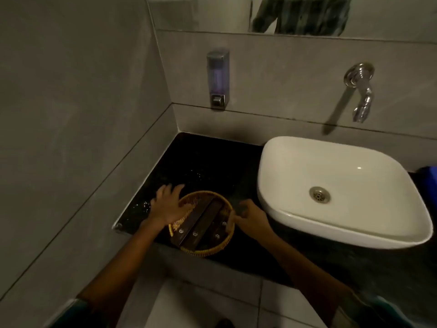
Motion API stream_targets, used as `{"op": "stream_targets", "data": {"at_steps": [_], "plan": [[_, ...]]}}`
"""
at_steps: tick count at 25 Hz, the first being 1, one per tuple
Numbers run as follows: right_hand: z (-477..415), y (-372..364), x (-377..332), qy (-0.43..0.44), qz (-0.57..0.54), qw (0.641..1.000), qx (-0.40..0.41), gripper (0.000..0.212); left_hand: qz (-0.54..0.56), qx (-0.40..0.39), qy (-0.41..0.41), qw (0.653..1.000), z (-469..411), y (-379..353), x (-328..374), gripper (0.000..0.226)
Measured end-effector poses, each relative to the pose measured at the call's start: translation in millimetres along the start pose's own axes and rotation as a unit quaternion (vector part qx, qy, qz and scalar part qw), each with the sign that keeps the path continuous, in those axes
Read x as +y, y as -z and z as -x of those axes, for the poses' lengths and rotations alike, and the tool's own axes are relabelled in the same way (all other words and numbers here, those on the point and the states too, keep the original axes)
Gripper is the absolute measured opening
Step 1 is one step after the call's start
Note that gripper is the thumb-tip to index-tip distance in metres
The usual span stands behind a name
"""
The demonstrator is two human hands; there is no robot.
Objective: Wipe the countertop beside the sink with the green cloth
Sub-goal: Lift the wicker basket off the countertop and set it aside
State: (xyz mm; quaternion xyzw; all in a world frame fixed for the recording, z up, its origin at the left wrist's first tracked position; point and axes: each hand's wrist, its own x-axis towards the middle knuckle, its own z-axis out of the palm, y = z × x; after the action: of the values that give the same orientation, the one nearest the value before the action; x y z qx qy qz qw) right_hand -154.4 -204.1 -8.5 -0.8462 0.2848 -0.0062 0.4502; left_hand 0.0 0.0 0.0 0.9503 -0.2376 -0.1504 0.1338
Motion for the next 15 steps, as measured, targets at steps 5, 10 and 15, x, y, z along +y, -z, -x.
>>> {"op": "stream_targets", "data": {"at_steps": [5, 10, 15], "plan": [[-2.7, -27.1, 5.4, -0.109, -0.111, 0.987, -0.042, 0.048, 0.154, -0.027, 0.033, 0.987, 2.0, -13.5, -37.1, 0.038], [5.6, -21.9, 6.4, -0.143, -0.188, 0.972, -0.01, 0.026, 0.269, -0.035, 0.08, 0.959, 4.2, -12.4, -31.8, 0.049], [46.1, 13.1, 46.7, -0.155, -0.195, 0.967, 0.049, 0.018, 0.302, -0.091, 0.045, 0.948, 33.7, -26.4, 0.7, 0.055]]}}
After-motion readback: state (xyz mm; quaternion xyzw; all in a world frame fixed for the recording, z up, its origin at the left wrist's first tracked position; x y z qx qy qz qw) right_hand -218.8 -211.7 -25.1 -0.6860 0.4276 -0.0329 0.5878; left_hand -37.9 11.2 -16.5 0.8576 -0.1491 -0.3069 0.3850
